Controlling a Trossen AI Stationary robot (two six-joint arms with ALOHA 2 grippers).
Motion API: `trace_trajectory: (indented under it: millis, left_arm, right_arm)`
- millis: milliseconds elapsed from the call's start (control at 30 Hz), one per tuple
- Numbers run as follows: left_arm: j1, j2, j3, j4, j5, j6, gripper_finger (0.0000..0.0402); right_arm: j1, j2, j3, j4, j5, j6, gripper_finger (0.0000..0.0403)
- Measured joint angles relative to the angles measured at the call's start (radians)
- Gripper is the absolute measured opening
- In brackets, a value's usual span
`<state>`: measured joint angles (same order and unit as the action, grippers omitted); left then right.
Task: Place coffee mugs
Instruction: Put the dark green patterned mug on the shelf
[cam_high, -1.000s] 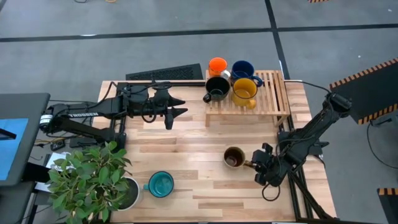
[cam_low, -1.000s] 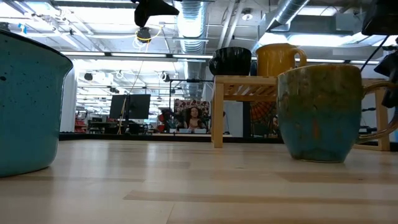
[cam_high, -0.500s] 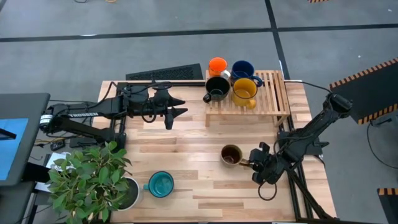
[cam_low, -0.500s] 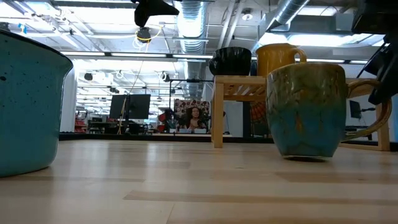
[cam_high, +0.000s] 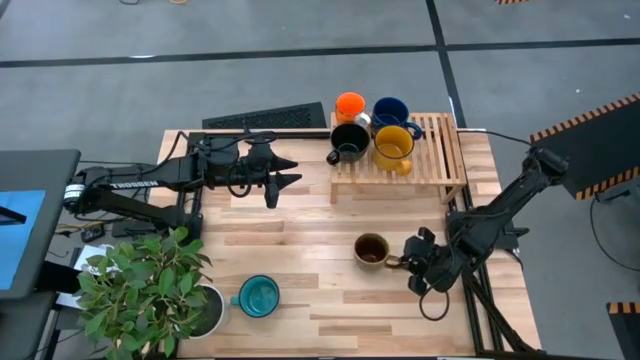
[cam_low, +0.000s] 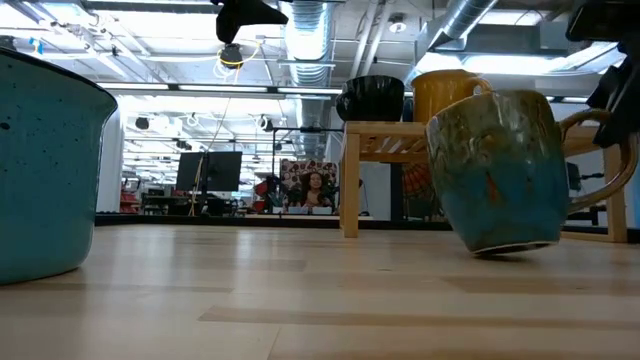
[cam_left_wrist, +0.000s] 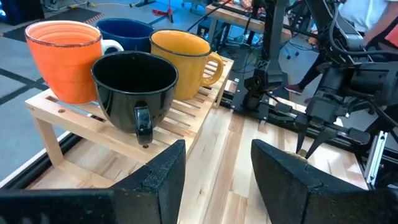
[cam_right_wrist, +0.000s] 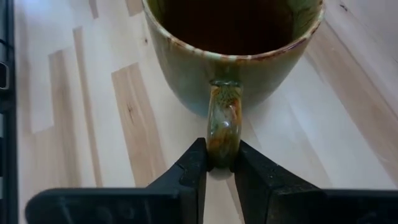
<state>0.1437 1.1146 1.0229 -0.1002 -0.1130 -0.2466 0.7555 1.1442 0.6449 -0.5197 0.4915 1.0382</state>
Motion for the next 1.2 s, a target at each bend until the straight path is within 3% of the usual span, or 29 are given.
trace_trajectory:
  millis: [400, 600, 1200]
  left_arm:
    - [0.0, 0.0, 0.0, 0.0, 0.0, -0.001, 0.0167]
    - [0.0, 0.0, 0.0, 0.0, 0.0, -0.002, 0.0167]
    - [0.0, 0.0, 0.0, 0.001, 0.0, -0.002, 0.0167]
  right_arm:
    - [0.0, -0.08, 0.0, 0.014, 0.009, 0.0, 0.0087]
    - [-0.002, -0.114, 0.0, 0.045, 0.076, -0.001, 0.0085]
    - [-0.051, -0.122, 0.002, 0.118, 0.086, -0.052, 0.0067]
